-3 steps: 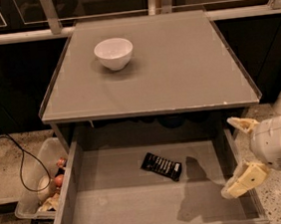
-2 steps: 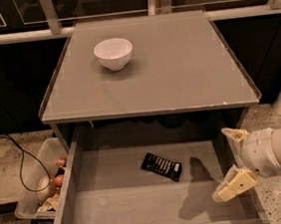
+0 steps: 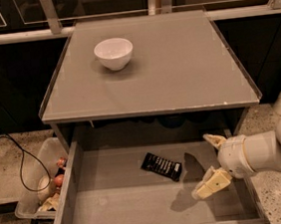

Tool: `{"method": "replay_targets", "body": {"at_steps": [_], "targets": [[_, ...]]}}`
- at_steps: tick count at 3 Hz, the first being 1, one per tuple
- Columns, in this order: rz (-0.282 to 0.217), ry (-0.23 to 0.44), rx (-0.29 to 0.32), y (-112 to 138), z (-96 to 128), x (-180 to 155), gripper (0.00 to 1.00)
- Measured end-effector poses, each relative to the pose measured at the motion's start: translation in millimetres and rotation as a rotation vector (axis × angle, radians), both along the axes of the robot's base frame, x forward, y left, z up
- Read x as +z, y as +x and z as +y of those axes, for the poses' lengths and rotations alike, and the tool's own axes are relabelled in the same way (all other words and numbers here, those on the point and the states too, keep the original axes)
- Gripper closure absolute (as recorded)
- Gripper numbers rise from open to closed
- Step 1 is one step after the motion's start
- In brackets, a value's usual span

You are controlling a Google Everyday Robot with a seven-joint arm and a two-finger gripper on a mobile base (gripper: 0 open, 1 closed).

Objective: Pick rxbar chocolate from top drawer and place on counter

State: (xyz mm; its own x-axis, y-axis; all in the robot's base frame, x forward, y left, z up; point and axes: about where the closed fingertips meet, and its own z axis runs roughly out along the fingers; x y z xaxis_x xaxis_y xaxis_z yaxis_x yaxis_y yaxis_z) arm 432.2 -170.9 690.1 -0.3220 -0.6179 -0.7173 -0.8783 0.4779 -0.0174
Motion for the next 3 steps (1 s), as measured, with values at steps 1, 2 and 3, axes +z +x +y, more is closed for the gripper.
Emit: {"method": "replay_targets", "body": {"at_steps": [1, 2, 3], "targets": [[-0.011, 0.027, 0.056, 11.9, 34.8, -12.6, 0.00], [-0.025, 0.025, 0.085, 16.5, 56.6, -29.6, 0.00], [-0.036, -0.025, 0.096, 19.7, 63.6, -58.1, 0.00]]}}
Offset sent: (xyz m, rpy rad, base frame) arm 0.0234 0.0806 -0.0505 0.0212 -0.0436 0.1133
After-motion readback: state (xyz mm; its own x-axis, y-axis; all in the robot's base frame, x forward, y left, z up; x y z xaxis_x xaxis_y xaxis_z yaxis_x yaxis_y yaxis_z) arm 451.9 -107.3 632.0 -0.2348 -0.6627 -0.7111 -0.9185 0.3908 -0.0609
